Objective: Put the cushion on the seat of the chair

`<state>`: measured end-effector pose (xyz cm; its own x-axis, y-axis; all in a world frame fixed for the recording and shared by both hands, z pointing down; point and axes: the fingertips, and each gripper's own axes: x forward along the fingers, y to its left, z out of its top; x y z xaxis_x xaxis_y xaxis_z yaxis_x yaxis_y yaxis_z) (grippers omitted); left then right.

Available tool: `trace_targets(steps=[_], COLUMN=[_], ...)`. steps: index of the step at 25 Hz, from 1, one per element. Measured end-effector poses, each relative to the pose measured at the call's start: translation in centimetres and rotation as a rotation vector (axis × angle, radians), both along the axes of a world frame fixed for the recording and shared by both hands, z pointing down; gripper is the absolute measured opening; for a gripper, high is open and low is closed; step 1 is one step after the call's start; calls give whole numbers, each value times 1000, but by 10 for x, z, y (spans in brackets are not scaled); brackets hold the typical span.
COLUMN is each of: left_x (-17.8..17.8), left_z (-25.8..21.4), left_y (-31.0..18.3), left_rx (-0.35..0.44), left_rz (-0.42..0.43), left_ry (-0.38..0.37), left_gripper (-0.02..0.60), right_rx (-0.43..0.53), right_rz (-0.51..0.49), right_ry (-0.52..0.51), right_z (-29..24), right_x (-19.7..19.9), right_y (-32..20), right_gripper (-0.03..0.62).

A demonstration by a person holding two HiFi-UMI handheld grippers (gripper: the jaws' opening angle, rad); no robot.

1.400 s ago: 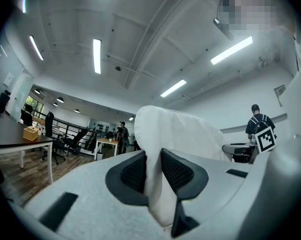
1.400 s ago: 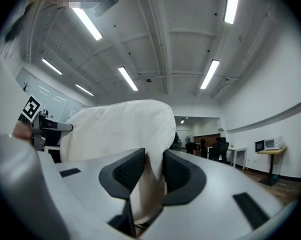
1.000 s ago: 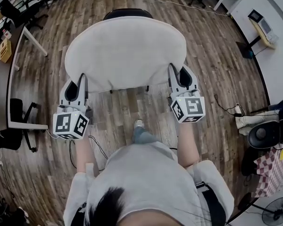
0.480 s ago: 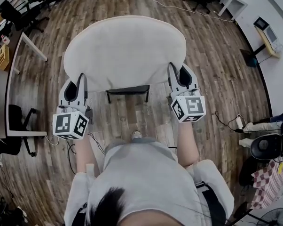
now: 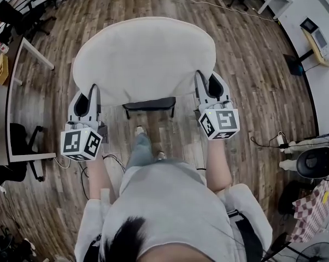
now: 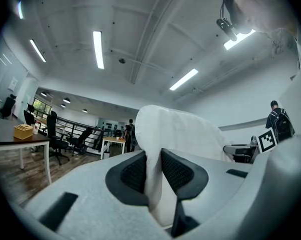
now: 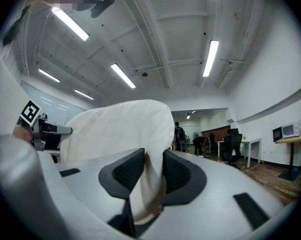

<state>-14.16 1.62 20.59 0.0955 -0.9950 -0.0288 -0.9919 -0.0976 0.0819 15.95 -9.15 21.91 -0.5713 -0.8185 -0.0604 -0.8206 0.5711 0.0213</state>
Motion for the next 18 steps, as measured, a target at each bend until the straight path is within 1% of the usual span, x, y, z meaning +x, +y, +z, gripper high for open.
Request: trace_targets(steps=[4,9,14,18], left_x=[-6,-24,-51,-69], left_z=[8,18,35,57], left_y=[-35,-86,-136,-172], left_rx=[-20,-52,-107,-157], left_rz=[19,41,36,55], left_ry=[19,28,38,55], left_gripper=[67,67,67,67], right_rx=[-9,-40,-77,-129], right_rz=[40,83,110,132], right_ry=[7,13,28,37], right_z=[5,15,29,51], right_x=[-2,-16,-39,-56], right_y=[-29,-72,-113,-141], right_gripper=[91,92,95,95])
